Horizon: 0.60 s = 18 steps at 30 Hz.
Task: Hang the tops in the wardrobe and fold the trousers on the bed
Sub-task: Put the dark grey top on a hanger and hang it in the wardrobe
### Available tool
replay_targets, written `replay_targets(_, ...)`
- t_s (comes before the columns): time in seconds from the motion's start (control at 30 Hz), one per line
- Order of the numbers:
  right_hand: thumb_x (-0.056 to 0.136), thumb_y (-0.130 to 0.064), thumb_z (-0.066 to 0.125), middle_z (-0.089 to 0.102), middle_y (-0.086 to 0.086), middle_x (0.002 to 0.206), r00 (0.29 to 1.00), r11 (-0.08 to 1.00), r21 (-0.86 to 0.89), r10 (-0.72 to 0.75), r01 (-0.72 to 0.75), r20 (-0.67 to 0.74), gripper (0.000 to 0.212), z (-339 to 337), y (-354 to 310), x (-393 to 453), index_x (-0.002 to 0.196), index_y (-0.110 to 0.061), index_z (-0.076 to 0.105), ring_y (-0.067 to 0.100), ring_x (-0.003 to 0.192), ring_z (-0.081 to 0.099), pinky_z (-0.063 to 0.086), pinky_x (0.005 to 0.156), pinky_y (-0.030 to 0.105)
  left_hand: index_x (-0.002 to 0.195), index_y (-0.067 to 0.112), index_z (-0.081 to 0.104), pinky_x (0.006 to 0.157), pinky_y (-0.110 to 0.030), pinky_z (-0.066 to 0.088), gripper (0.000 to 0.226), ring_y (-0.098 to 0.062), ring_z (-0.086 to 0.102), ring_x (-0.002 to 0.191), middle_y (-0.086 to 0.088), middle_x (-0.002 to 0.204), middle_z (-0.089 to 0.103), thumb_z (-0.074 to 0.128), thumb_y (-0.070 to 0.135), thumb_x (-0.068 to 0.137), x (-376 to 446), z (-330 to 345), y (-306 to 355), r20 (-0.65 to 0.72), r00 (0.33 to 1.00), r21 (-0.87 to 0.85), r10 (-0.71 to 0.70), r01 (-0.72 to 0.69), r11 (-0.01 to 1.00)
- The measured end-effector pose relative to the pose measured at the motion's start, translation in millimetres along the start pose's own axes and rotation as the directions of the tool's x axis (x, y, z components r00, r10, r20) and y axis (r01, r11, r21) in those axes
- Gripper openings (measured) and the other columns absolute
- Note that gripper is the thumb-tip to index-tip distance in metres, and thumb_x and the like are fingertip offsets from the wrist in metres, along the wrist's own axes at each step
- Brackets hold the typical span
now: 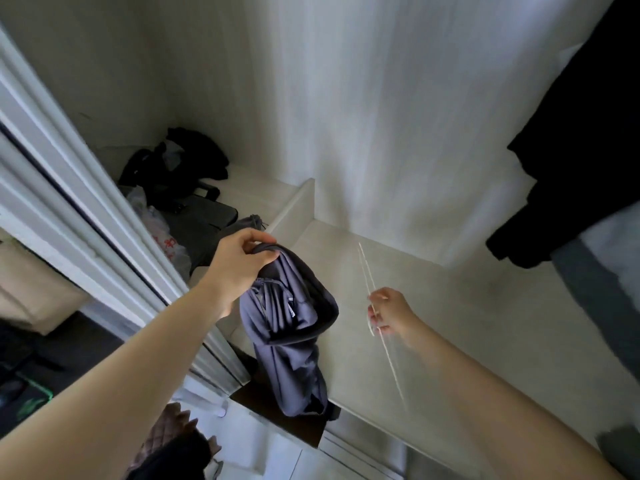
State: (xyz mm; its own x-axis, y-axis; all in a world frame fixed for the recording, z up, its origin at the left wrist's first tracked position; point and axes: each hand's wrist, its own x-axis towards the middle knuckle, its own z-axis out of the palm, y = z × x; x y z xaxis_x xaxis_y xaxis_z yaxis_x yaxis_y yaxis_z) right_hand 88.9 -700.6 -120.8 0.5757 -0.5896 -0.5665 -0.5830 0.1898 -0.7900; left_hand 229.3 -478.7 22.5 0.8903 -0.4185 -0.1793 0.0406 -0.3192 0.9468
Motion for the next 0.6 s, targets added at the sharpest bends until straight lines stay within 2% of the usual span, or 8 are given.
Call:
replay_targets(0.07, 0.093, -0.007, 0.044, 0.063, 0.013, 0.078, 0.994, 0.94, 0.337, 0.024, -0.057, 0.102, 0.014, -2, -21, -41, 0.097, -0.008, 0.057, 0.02, 0.055, 0.053, 0.05, 0.055, 0.029, 0.091, 0.011, 0.067, 0.075, -0.034, 0.055, 0.013, -0.022, 0.064, 0.077, -0.011, 0.086, 0.068, 0.068, -0.001, 0.087, -10, -8, 16, -0.017, 1.0, -0.025, -0.003, 0.003, 1.0)
replay_targets(0.17, 0.082, 0.001, 0.048, 0.068, 0.02, 0.09, 0.968, 0.714, 0.696, -0.117, -0.075, 0.224, 0.019, -8, -49, -100, 0.098, 0.001, 0.058, 0.021, 0.061, 0.059, 0.052, 0.056, 0.027, 0.092, 0.011, 0.066, 0.066, -0.028, 0.053, 0.013, -0.02, 0.062, 0.074, -0.009, 0.086, 0.066, 0.066, -0.002, 0.088, -22, -21, 40, -0.063, 0.998, -0.076, -0.008, 0.003, 0.997)
replay_targets(0.23, 0.074, 0.004, 0.049, 0.067, 0.028, 0.103, 0.942, 0.516, 0.852, -0.235, -0.086, 0.238, 0.032, -12, -68, -137, 0.105, 0.008, 0.056, 0.026, 0.073, 0.067, 0.057, 0.062, 0.026, 0.091, 0.012, 0.065, 0.064, -0.027, 0.052, 0.015, -0.02, 0.061, 0.073, -0.007, 0.085, 0.065, 0.064, -0.002, 0.089, -31, -31, 55, -0.093, 0.996, -0.128, -0.017, 0.005, 0.992)
replay_targets(0.3, 0.071, 0.012, 0.042, 0.062, 0.032, 0.115, 0.904, 0.432, 0.901, -0.363, -0.05, 0.225, 0.043, -17, -91, -170, 0.113, 0.011, 0.053, 0.029, 0.086, 0.068, 0.057, 0.069, 0.025, 0.091, 0.014, 0.065, 0.065, -0.028, 0.051, 0.018, -0.022, 0.061, 0.076, -0.006, 0.086, 0.065, 0.065, -0.004, 0.087, -37, -38, 70, -0.099, 0.995, -0.176, -0.023, 0.006, 0.984)
replay_targets(0.4, 0.059, 0.025, 0.027, 0.059, 0.029, 0.123, 0.814, 0.5, 0.858, -0.545, 0.122, 0.201, 0.065, -26, -122, -215, 0.118, 0.007, 0.049, 0.023, 0.081, 0.059, 0.05, 0.063, 0.019, 0.107, 0.008, 0.064, 0.064, -0.027, 0.05, 0.032, -0.024, 0.063, 0.08, -0.012, 0.096, 0.064, 0.067, -0.01, 0.08, -41, -45, 92, -0.049, 0.999, -0.178, -0.005, -0.004, 0.984)
replay_targets(0.47, 0.066, 0.029, 0.027, 0.059, 0.025, 0.125, 0.751, 0.566, 0.784, -0.627, 0.256, 0.207, 0.067, -32, -136, -238, 0.125, 0.004, 0.046, 0.018, 0.084, 0.06, 0.05, 0.069, 0.017, 0.111, 0.007, 0.062, 0.066, -0.029, 0.051, 0.043, -0.028, 0.062, 0.084, -0.016, 0.102, 0.062, 0.064, -0.017, 0.076, -47, -46, 106, 0.008, 0.999, -0.131, 0.033, -0.032, 0.991)
replay_targets(0.53, 0.078, 0.025, 0.044, 0.062, 0.008, 0.121, 0.729, 0.677, 0.53, -0.668, 0.511, 0.149, 0.066, -35, -144, -254, 0.136, -0.007, 0.039, 0.014, 0.089, 0.056, 0.048, 0.077, 0.015, 0.108, 0.009, 0.063, 0.07, -0.031, 0.051, 0.046, -0.031, 0.061, 0.087, -0.019, 0.106, 0.062, 0.061, -0.02, 0.073, -50, -46, 118, 0.036, 0.995, -0.052, 0.095, -0.093, 0.994)
replay_targets(0.6, 0.086, 0.011, 0.058, 0.063, -0.012, 0.11, 0.703, 0.702, 0.166, -0.708, 0.693, 0.064, 0.068, -36, -144, -261, 0.143, -0.015, 0.032, 0.011, 0.089, 0.052, 0.045, 0.079, 0.014, 0.101, 0.012, 0.065, 0.074, -0.034, 0.053, 0.043, -0.031, 0.062, 0.09, -0.014, 0.101, 0.063, 0.059, -0.019, 0.073, -54, -43, 128, 0.019, 0.986, 0.048, 0.163, -0.164, 0.985)
